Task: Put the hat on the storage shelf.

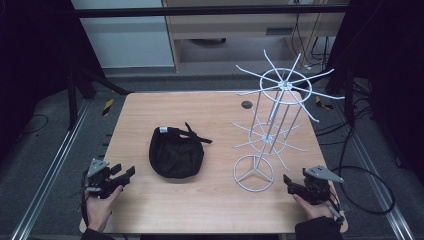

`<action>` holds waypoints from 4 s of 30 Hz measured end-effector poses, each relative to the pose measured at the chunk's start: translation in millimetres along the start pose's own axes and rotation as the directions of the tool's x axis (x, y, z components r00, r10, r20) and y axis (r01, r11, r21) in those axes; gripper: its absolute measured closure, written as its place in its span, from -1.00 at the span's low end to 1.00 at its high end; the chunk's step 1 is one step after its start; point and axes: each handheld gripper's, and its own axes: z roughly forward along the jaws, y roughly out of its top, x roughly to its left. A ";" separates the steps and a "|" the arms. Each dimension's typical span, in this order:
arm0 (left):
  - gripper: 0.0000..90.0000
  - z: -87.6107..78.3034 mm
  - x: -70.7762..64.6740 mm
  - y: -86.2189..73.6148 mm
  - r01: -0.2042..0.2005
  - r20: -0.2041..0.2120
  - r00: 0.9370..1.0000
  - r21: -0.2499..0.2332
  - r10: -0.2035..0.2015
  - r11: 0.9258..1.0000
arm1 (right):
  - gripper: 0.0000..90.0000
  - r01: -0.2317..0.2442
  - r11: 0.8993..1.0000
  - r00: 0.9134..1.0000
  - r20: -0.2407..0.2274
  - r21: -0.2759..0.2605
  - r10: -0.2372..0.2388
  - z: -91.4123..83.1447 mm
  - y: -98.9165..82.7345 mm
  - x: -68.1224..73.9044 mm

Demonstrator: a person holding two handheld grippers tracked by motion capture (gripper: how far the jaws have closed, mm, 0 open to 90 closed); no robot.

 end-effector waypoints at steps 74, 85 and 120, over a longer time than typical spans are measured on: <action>0.81 70.1 -135.2 7.2 -0.419 0.340 0.875 0.170 0.346 0.892 | 0.22 0.105 0.994 0.964 -0.244 -0.028 -0.109 -7.5 14.8 65.3; 0.82 56.5 -148.3 -1.9 -0.426 0.385 0.856 0.151 0.344 0.892 | 0.17 0.134 0.989 0.936 -0.319 -0.068 -0.149 -2.4 21.0 100.1; 0.02 18.3 -39.0 16.7 -0.127 0.029 0.992 0.106 0.125 0.986 | 0.08 0.162 0.983 0.907 -0.378 -0.091 -0.184 65.1 52.8 197.0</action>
